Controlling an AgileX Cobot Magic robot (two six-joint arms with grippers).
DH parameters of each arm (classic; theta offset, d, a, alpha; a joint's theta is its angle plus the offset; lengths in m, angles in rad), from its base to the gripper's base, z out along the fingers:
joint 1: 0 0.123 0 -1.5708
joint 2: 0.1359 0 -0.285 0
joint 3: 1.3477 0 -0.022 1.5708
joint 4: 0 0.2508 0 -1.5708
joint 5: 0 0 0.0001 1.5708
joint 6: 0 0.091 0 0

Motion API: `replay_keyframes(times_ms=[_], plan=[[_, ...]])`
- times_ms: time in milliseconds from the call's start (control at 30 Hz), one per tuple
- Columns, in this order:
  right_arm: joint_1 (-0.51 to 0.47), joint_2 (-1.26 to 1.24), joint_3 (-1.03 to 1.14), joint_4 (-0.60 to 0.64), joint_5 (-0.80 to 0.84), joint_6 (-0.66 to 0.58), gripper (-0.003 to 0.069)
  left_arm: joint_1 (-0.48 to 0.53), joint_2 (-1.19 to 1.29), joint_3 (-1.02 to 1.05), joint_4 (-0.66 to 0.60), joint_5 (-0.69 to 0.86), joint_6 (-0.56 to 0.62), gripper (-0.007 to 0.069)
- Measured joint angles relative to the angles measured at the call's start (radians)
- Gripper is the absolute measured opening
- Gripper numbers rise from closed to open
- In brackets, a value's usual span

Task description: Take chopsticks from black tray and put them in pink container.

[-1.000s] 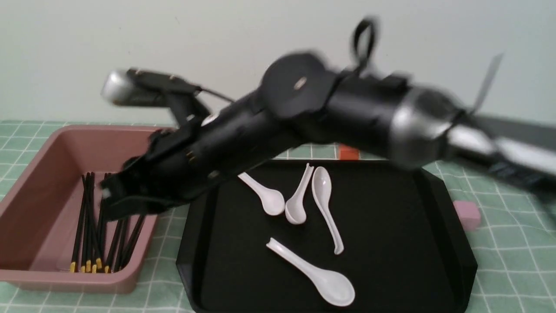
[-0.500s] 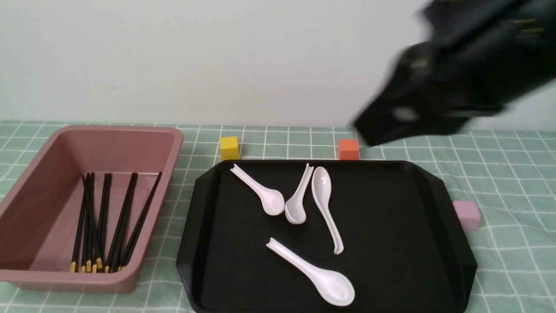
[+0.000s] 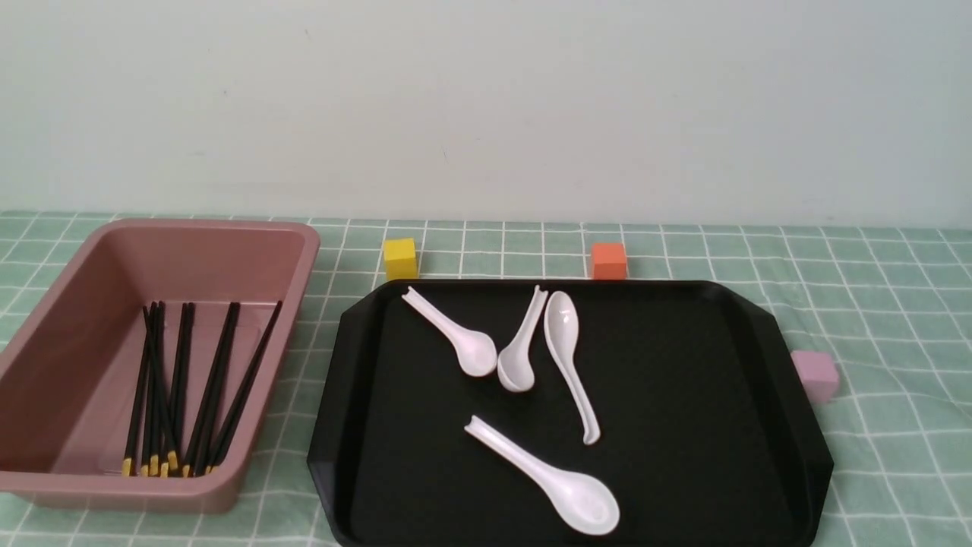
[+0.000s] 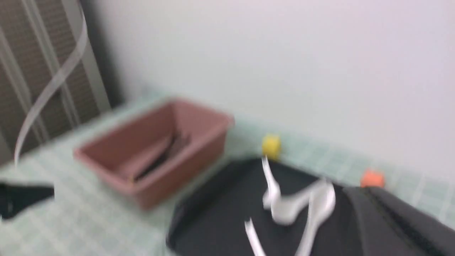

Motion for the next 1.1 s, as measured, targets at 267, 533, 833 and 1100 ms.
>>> replay_keyframes(times_ms=[267,533,833,1100], plan=[[0.000,-0.064,0.257,0.008,-0.278,0.004,0.0000,0.000,0.000,0.000,0.000,-0.001,0.000,0.0238],[0.000,-0.064,0.282,0.005,-0.276,0.005,0.0003,0.000,0.000,0.000,0.000,-0.001,0.000,0.0238],[0.000,-0.064,0.282,-0.036,-0.264,0.004,0.0010,0.000,0.000,0.000,0.000,-0.001,0.000,0.0238],[0.000,-0.064,0.282,-0.040,-0.262,0.004,0.0015,0.000,0.000,0.000,0.000,-0.001,0.000,0.0238]])
